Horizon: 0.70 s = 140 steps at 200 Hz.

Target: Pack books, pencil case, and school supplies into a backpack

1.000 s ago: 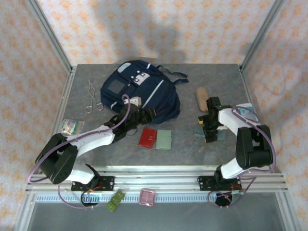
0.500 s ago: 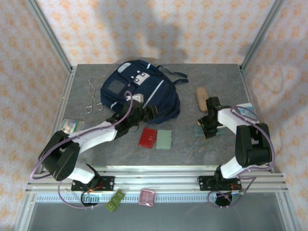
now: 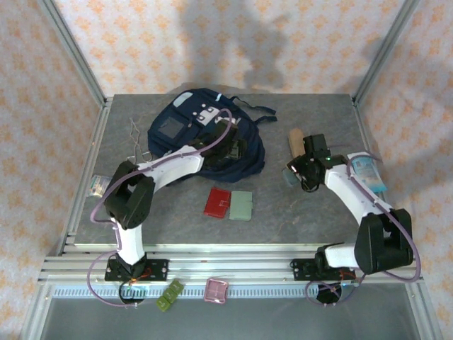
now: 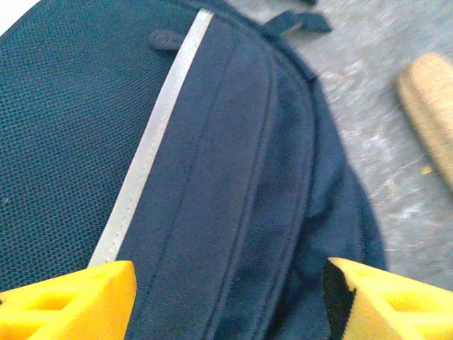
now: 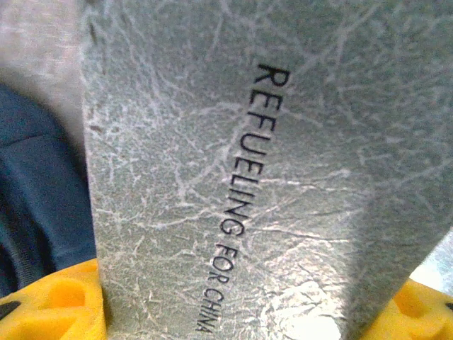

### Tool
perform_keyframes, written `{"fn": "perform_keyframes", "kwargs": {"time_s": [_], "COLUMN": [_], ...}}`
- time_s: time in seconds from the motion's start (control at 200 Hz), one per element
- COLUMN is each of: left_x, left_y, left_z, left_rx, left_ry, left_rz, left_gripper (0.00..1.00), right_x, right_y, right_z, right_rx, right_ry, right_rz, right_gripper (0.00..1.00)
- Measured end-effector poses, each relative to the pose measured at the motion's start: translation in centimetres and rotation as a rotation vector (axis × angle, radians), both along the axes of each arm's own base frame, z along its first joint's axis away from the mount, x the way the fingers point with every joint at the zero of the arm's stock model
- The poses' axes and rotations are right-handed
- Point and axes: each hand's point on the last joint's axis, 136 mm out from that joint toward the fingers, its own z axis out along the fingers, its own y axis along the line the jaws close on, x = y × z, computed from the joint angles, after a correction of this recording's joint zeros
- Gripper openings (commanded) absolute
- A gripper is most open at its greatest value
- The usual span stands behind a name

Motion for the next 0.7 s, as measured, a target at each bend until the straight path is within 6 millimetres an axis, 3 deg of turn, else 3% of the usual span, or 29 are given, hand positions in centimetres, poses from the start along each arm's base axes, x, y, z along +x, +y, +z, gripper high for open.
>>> {"fn": "perform_keyframes", "kwargs": {"time_s": [0.355, 0.43, 0.556, 0.606, 0.661, 0.701], "left_x": [0.5, 0.7, 0.9, 1.0, 1.0, 1.1], "left_y": [0.0, 0.1, 0.5, 0.6, 0.6, 0.6], "left_z": [-4.1, -4.5, -4.8, -5.0, -5.0, -5.0], "left_rx": [0.327, 0.404, 0.491, 0.506, 0.506, 0.514], "left_ry": [0.011, -0.011, -0.041, -0.043, -0.046, -0.046], "left_rz": [-0.037, -0.023, 0.008, -0.002, -0.002, -0.011], "left_gripper": [0.73, 0.62, 0.26, 0.22, 0.07, 0.02], "right_x": [0.7, 0.8, 0.9, 1.0, 1.0, 1.0], "right_y": [0.6, 0.7, 0.9, 1.0, 1.1, 1.1], "right_z": [0.8, 0.8, 0.9, 1.0, 1.0, 1.0], "right_rx": [-0.017, -0.014, -0.011, -0.01, -0.008, -0.006], "right_ry": [-0.045, -0.048, -0.057, -0.06, -0.062, -0.065], "right_rz": [0.061, 0.064, 0.072, 0.075, 0.078, 0.079], "right_gripper": [0.34, 0.33, 0.32, 0.32, 0.32, 0.32]}}
